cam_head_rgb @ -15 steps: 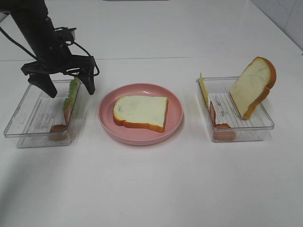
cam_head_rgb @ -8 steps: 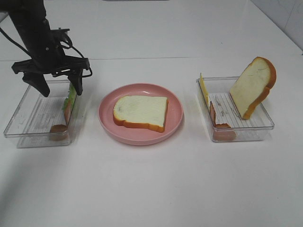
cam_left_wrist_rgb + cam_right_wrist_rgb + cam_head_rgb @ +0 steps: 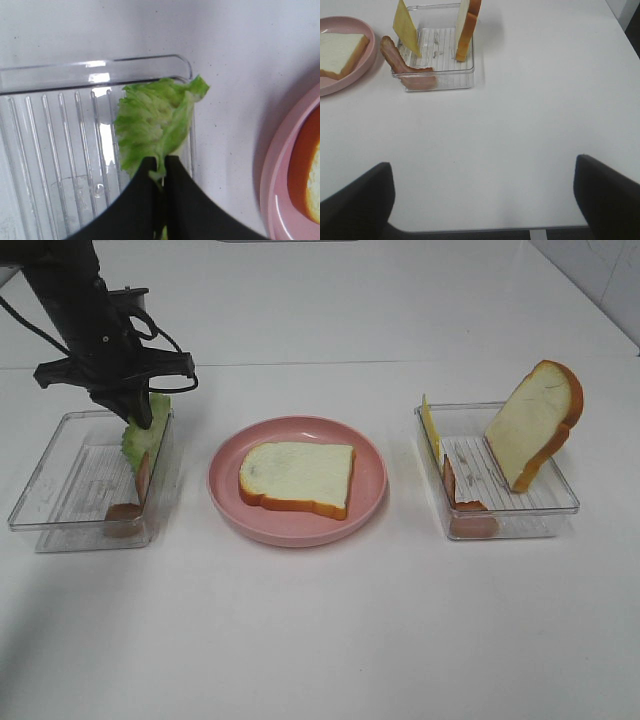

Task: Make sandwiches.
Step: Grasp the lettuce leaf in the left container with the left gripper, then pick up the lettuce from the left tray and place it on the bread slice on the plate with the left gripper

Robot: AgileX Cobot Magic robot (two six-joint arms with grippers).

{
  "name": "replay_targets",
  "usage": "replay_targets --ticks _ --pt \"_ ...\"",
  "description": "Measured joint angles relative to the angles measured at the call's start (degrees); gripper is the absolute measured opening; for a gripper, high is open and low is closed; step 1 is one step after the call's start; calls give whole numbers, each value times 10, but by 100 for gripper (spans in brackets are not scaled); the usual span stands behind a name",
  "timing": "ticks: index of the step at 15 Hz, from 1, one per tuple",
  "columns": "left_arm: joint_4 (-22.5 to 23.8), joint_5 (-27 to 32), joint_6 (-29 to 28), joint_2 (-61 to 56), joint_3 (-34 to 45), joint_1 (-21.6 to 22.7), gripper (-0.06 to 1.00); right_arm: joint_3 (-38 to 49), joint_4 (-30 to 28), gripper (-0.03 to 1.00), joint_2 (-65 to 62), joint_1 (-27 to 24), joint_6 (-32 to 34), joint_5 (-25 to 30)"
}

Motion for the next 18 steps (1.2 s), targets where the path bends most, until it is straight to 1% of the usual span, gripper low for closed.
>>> replay_targets --ticks 2,5,7,8,11,13,16,18 --pt "0 -6 0 0 0 0 0 0 0 93 0 0 0 0" --pt "0 -5 0 0 0 0 0 0 0 93 0 0 0 0" --pt "0 9 0 0 0 0 0 0 0 93 0 0 0 0" --pt "0 40 0 1 0 0 0 0 0 93 0 0 0 0" --pt "1 80 0 -19 0 0 0 0 0 93 0 0 0 0" --pt "6 111 -6 -31 -19 0 0 0 0 93 0 0 0 0" --pt "3 113 -23 -40 -74 0 0 0 0 93 0 0 0 0" --pt "-10 115 -42 -56 -80 0 0 0 0 93 0 0 0 0"
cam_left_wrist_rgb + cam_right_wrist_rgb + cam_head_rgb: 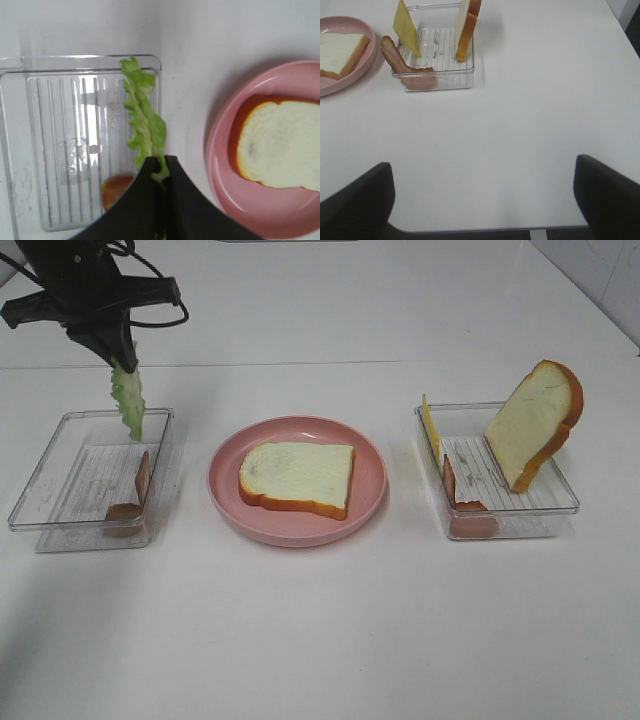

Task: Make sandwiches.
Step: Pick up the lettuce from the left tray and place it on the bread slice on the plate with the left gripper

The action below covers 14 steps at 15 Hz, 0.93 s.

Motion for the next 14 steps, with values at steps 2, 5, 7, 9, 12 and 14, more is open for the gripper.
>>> replay_targets --ticks 2,5,7,9,12,14 --pt "-33 1 -9 -29 0 -1 0 0 1 93 0 0 0 0" --pt "-94 2 -5 -87 0 -3 0 0 1 93 0 0 0 0" --pt "-147 2 10 -119 -1 -3 0 0 1 93 0 0 0 0" --pt "-230 3 37 -127 -2 -3 0 0 1 93 0 0 0 0" --pt "-325 4 101 -105 3 -3 0 0 1 93 0 0 0 0" --pt "-409 5 164 -71 41 -3 0 0 1 93 0 0 0 0"
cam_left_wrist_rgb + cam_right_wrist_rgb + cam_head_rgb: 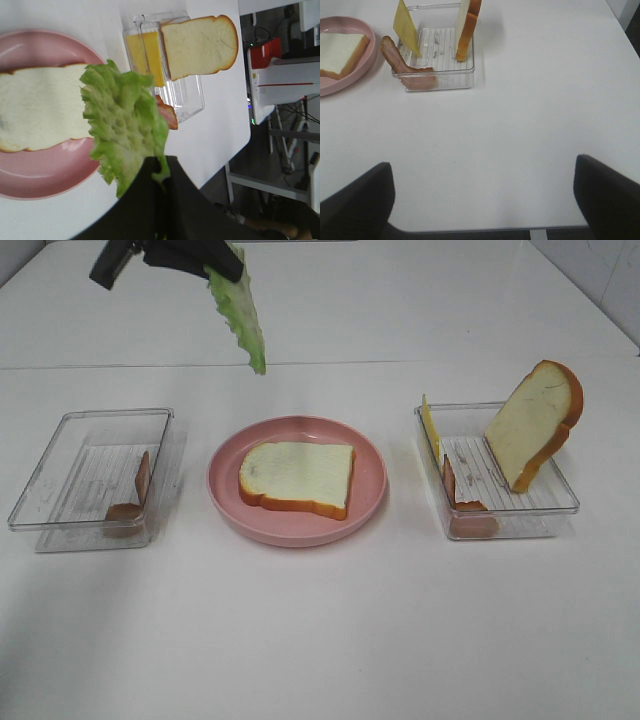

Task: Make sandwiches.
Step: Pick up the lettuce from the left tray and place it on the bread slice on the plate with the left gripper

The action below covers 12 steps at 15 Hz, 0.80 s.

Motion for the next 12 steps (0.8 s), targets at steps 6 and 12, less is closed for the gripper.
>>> replay_targets --ticks 6,12 --pt "-184 -23 138 57 95 0 0 0 0 93 0 0 0 0" --pt "-278 -42 218 146 97 -36 0 0 0 93 0 0 0 0"
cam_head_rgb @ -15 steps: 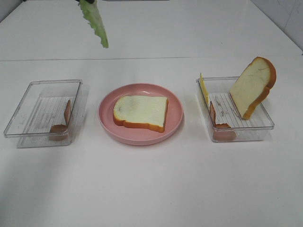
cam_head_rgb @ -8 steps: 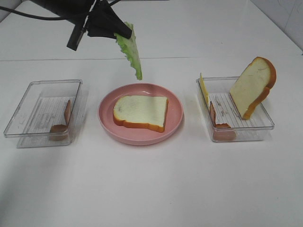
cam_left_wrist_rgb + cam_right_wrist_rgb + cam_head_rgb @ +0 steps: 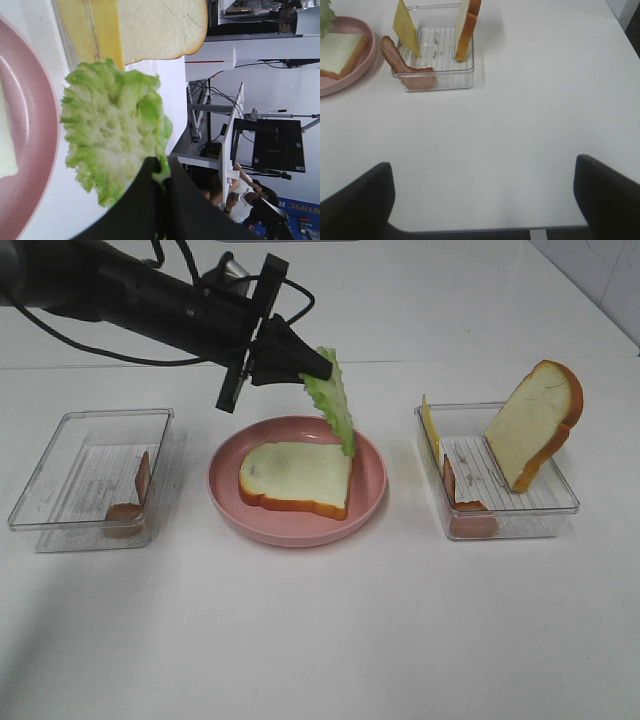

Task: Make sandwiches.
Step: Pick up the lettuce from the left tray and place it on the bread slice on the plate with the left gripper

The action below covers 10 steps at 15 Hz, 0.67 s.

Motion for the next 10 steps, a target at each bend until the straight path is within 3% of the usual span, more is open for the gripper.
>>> replay_targets --ticks 3,10 --pt "-26 -3 22 52 0 -6 0 0 0 93 0 0 0 0" --pt "23 -52 19 66 0 -6 0 0 0 93 0 0 0 0"
